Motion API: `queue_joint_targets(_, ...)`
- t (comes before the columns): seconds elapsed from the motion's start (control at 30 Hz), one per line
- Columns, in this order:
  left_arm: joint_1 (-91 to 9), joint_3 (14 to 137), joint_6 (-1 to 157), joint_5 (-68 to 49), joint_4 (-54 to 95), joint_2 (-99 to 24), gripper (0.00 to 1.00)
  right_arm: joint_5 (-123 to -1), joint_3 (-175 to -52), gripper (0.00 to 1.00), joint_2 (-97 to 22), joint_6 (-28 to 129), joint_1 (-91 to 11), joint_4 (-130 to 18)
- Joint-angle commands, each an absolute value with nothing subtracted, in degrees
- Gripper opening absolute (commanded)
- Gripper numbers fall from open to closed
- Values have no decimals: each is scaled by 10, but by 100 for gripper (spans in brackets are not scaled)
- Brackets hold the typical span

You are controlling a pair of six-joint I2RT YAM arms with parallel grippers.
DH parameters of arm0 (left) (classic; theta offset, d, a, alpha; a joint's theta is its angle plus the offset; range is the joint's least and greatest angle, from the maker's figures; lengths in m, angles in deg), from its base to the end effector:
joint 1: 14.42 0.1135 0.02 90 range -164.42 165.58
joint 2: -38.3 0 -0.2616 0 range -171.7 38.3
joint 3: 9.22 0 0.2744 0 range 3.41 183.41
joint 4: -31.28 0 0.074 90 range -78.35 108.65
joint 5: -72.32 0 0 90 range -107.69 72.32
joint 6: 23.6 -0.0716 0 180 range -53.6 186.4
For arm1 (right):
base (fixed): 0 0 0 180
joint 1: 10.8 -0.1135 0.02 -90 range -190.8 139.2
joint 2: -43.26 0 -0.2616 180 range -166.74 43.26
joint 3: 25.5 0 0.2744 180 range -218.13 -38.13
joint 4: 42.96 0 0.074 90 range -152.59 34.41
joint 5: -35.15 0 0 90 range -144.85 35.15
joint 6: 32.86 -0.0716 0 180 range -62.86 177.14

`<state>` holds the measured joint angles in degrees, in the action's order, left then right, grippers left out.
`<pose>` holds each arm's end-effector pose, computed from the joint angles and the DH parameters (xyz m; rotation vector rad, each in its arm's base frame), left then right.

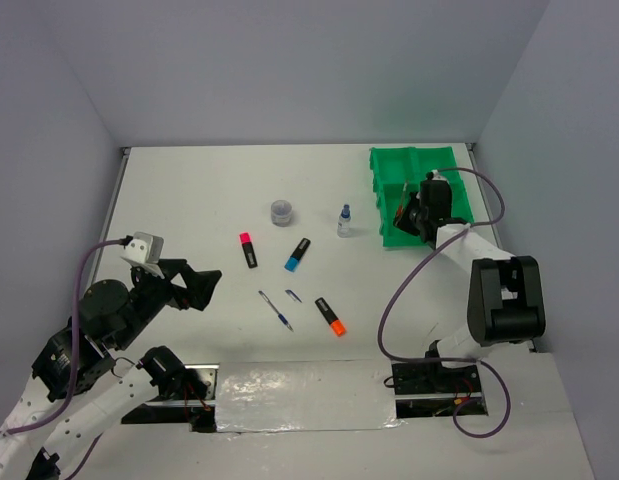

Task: Sort the stationery into containers
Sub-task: Place the pen in the storage box, then pick up the pen cap from the center of the board.

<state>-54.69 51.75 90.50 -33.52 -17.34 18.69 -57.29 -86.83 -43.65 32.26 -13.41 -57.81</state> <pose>0.1052 -0.0635 0.3646 0.0332 1.7293 -0.6032 0.3637 0.0196 0.1619 0.4208 2.2547 0.2991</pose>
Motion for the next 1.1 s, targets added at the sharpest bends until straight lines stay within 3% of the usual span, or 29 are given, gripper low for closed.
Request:
queue_joint_targets(0.0,-548,514,894,-325,-151,191,99,-580,-888,10,-444,314,-130,-536)
queue_joint_targets(0.23,-548,513,895,-326,-151,190,99,-582,-904,41,-473,317,-131,-546)
queue_joint_targets(0.47,-548,514,896,-325,-153,188,99,-577,-909,55,-430,321,-130,-565)
queue_joint_targets(0.63,-548,516,900,-332,-154,189,99,-583,-917,56,-414,324,-130,-580)
queue_joint_targets(0.87,-548,533,945,-411,-182,149,99,-598,-894,59,-239,344,-169,-625)
queue_joint_targets(0.9,-548,542,956,-426,-196,137,99,-595,-893,85,-219,357,-181,-636)
queue_joint_targets(1.07,-548,548,1106,-470,-242,50,99,-587,-899,90,-156,410,-304,-708)
